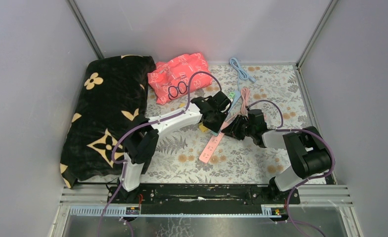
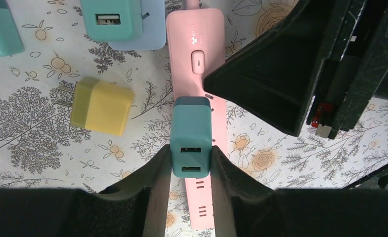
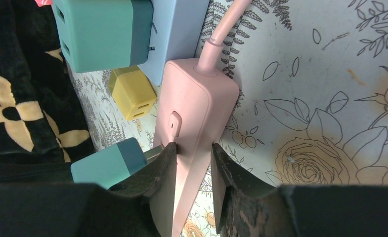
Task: Insert the plug
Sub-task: Insert the plug into the socket.
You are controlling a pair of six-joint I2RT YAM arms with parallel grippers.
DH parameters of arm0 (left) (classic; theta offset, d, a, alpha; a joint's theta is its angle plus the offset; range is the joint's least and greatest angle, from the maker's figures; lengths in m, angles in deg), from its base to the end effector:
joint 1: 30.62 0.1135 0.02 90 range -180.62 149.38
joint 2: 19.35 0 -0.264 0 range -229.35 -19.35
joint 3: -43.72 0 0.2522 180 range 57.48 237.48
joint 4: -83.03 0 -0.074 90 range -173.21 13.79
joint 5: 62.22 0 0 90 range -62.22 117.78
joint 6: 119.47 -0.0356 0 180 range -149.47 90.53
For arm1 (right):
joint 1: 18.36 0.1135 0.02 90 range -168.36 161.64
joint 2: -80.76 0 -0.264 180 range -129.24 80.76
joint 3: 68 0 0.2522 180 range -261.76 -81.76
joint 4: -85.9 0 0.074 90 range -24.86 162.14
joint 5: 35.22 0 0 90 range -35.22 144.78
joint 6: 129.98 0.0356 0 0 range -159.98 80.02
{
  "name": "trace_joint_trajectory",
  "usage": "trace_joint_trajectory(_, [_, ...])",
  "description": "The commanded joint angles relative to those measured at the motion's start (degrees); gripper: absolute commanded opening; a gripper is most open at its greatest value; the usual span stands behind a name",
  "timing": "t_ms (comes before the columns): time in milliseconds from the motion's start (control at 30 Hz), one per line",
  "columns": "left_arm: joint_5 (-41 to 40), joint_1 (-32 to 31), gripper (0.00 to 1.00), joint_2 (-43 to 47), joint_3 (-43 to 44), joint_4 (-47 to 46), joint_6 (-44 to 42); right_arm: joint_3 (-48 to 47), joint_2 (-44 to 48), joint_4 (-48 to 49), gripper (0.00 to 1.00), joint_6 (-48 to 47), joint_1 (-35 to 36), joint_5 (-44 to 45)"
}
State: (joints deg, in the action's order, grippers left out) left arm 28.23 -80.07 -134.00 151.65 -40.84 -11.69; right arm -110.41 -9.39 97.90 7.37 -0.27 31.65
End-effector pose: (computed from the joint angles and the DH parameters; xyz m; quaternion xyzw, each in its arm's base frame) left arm 0.2797 -0.3274 0.2264 0.2661 0.9349 -0.1331 0.1934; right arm 0.2589 0.0993 0.1285 0.1318 0.8667 0.3916 0.2794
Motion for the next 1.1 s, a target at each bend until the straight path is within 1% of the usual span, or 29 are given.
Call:
trace_joint_trajectory(0, [-1.2, 0.2, 0.0, -1.7, 2.3, 2.5, -0.7, 0.7, -2.0, -4.7, 0.35, -2.5, 2.4, 2.8])
trace_joint_trajectory(300, [-1.7, 0.2, 0.0, -4.3, 3.2, 3.4, 0.1, 0.6, -1.4, -5.5, 0.34, -2.7, 2.4, 3.5])
trace_joint_trajectory(600, [-3.1, -0.8, 0.0, -7.7, 6.7, 4.6, 1.3, 0.2, -2.1, -5.3, 0.34, -2.6, 3.2, 3.8])
trace_joint_trajectory(767, [-3.9, -1.1, 0.0, -9.2, 7.1, 4.5, 2.4, 0.2, -2.2, -5.1, 0.34, -2.4, 3.5, 4.1])
trace_joint_trajectory(1067, [-6.1, -2.7, 0.0, -7.5, 1.5, 0.4, 5.1, 0.3, -2.5, -4.6, 0.34, -1.9, 3.8, 4.2])
